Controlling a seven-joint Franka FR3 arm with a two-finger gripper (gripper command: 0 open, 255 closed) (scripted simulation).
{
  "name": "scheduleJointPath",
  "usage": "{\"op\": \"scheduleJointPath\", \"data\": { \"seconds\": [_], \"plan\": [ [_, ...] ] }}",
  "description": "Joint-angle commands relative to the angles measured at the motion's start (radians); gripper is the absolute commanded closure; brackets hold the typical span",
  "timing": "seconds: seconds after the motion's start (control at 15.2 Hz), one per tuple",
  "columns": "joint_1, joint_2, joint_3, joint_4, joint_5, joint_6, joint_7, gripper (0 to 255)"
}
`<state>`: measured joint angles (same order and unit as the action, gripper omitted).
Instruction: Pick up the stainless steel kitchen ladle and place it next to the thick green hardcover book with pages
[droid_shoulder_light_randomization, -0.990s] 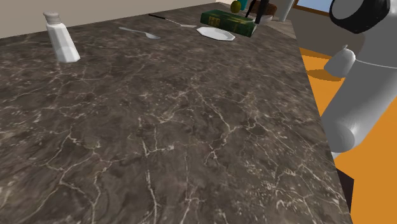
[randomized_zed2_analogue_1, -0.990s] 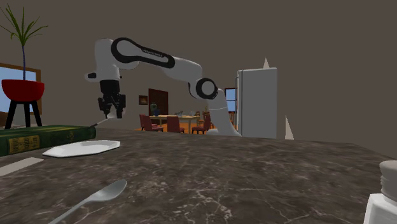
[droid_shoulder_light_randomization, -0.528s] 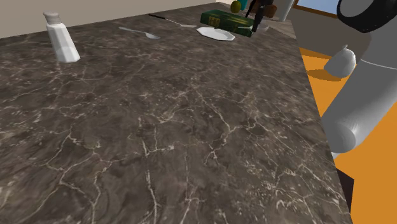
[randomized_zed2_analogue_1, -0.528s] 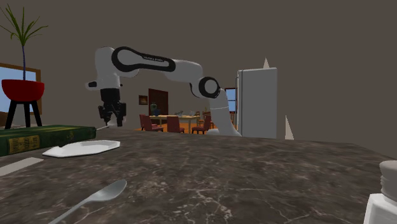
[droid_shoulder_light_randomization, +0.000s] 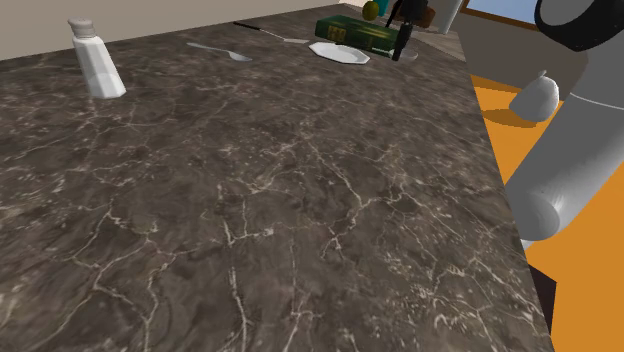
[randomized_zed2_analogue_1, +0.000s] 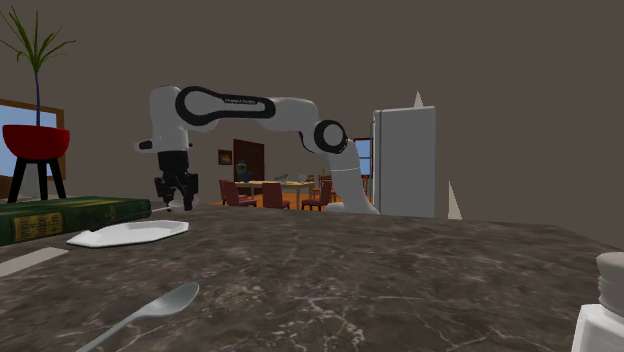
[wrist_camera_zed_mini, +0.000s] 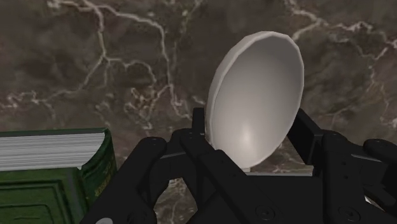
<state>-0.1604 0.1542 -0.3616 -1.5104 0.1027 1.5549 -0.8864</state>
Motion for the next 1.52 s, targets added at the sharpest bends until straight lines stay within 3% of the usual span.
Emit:
{"op": "scheduleJointPath", "data": {
  "seconds": [0.0, 0.26, 0.33, 0.66, 0.92, 1.45],
  "plan": [
    [0.000, -0.001, 0.000, -0.003, 0.000, 0.003, 0.000, 255],
    [0.000, -0.001, 0.000, -0.003, 0.000, 0.003, 0.000, 255],
    [0.000, -0.001, 0.000, -0.003, 0.000, 0.003, 0.000, 0],
    [0.000, -0.001, 0.000, -0.003, 0.000, 0.003, 0.000, 0],
    [-0.021, 0.057, -0.007, 0.200, 0.020, -0.147, -0.009, 0],
    [-0.021, 0.057, -0.007, 0.200, 0.020, -0.147, -0.009, 0]
  ]
}}
